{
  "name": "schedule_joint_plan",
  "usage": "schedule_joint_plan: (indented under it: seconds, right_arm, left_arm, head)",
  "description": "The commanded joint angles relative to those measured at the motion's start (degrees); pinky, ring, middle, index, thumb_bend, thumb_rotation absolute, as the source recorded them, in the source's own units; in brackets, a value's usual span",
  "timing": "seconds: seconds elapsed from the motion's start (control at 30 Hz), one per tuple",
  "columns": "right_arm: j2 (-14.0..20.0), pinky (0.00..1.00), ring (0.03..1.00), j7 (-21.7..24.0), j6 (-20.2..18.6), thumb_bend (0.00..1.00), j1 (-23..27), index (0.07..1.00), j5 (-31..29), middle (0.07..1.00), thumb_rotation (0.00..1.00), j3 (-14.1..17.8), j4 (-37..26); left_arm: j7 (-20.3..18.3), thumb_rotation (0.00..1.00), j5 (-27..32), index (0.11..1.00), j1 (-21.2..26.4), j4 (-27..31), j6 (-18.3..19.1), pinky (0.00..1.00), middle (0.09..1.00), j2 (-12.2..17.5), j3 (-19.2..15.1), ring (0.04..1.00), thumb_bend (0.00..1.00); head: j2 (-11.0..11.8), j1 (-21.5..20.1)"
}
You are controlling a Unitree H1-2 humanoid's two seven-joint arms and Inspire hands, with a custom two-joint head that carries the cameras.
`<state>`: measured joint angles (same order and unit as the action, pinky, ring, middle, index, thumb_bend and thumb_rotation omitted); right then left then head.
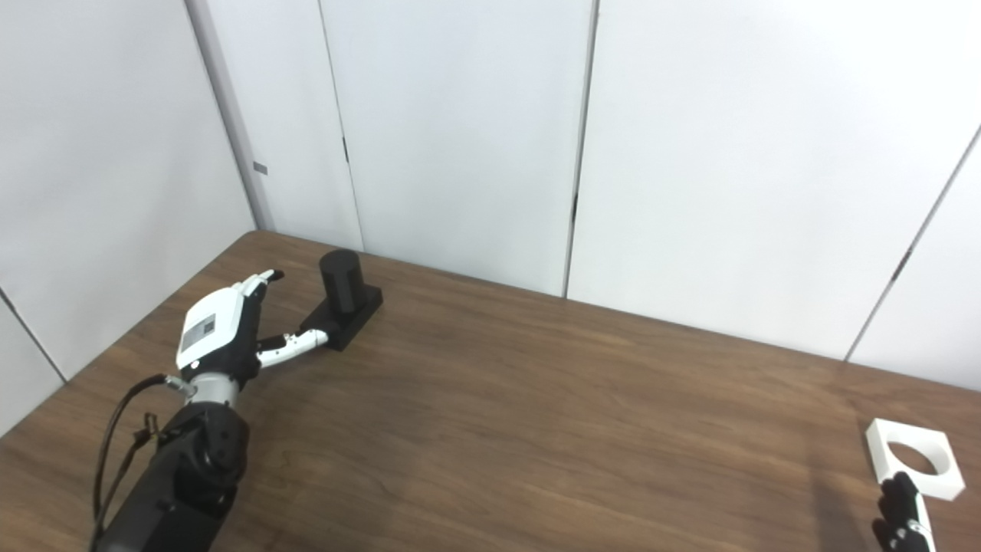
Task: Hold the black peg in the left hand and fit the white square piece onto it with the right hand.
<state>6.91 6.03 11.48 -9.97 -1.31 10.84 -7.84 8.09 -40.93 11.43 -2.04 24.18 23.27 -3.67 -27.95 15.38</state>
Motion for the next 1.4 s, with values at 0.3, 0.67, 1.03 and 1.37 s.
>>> schedule_joint_plan:
  seconds: [0.3,0.67,1.03,1.37]
  right_arm:
    - [-0.23,1.00,0.993,-0.43,1.08,0.70,-4.69,1.000,-1.14,0.988,1.00,-0.46,0.44]
    - [-0.45,1.00,0.987,-0.80,0.97,0.71,-4.93,1.000,-0.55,0.976,1.00,-0.35,0.15]
    - [-0.32,1.00,0.987,-1.07,1.10,0.71,-5.04,1.000,0.79,0.981,1.00,-0.44,-0.13]
    - [-0.22,1.00,0.978,-0.81,0.50,0.72,-5.15,0.990,0.28,0.968,1.00,-0.31,-0.22]
  left_arm:
    - [-2.77,0.71,-5.24,0.866,5.84,-3.45,2.73,0.94,0.932,1.00,1.67,0.956,0.93]
    - [-3.42,0.72,-8.78,0.839,9.63,-10.73,2.72,0.95,0.946,-0.10,2.55,0.957,0.94]
    - [-4.22,0.76,-9.80,0.848,10.56,-14.13,2.73,0.96,0.955,0.81,3.19,0.966,0.96]
    - [-2.53,0.80,-11.51,0.854,12.03,-17.95,2.73,0.95,0.959,1.13,3.58,0.967,0.99]
  head:
    - [-0.34,-0.21]
    - [-0.48,-0.36]
    - [-0.48,-0.36]
    - [-0.71,-0.09]
